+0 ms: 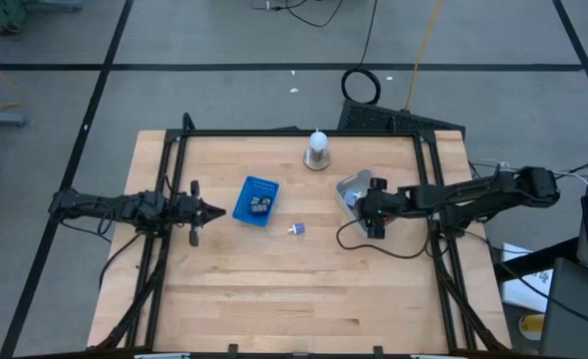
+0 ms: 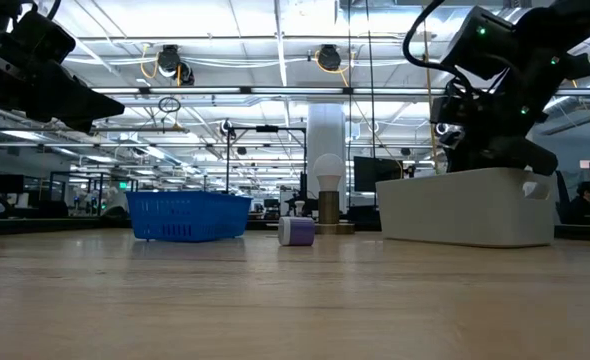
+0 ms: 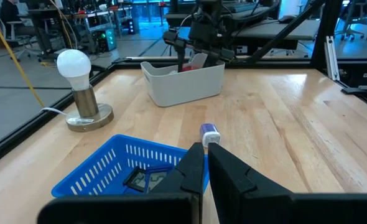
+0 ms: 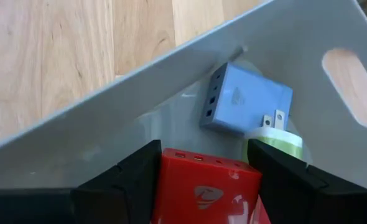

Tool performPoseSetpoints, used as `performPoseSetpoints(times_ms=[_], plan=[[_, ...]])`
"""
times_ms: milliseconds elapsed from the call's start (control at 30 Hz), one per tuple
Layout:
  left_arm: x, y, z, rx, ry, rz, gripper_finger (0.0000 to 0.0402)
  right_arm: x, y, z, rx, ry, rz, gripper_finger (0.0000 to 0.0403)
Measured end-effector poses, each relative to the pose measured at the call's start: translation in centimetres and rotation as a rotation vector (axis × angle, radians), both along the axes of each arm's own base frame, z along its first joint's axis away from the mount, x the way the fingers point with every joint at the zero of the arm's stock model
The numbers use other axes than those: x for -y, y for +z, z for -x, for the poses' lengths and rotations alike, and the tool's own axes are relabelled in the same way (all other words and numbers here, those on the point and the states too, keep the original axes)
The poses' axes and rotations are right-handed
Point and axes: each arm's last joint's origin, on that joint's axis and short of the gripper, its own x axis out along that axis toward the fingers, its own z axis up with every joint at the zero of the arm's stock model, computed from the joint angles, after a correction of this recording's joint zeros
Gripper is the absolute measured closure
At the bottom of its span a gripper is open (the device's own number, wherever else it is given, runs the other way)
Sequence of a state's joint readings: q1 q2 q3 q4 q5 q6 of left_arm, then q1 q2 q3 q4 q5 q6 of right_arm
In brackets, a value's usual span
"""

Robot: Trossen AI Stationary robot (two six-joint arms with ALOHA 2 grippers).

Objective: Pick & Place Office items
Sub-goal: Put the red charger into the gray bin, then put the blue charger into the gray bin

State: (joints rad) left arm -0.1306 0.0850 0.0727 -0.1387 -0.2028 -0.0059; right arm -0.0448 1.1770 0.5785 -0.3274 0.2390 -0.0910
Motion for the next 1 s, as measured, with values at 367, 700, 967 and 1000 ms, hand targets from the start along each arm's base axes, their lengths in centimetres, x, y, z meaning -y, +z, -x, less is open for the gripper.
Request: performPoseSetpoints(times_ms=[367, 700, 967, 1000], plan=[[0.0, 0.0, 0.0, -0.001, 0.000, 0.002, 0.0376, 0.0, 1.9, 0.6, 0.118, -0.002, -0.002, 0.0122], [0.0, 0.0, 0.0, -0.001, 0.000, 0.003, 0.0376, -0.7, 8.6, 4.7, 0.583, 0.118, -0.076, 0.0145], [0.0, 0.0, 0.0, -0.001, 0.000, 0.003, 0.0376, -1.0, 12.2, 10.8, 0.974, 0.135, -0.076, 0.0259], [0.0, 0.0, 0.0, -0.001, 0.000, 0.003, 0.0376, -1.0, 12.2, 11.5, 1.015, 0.148, -0.081, 0.0277]])
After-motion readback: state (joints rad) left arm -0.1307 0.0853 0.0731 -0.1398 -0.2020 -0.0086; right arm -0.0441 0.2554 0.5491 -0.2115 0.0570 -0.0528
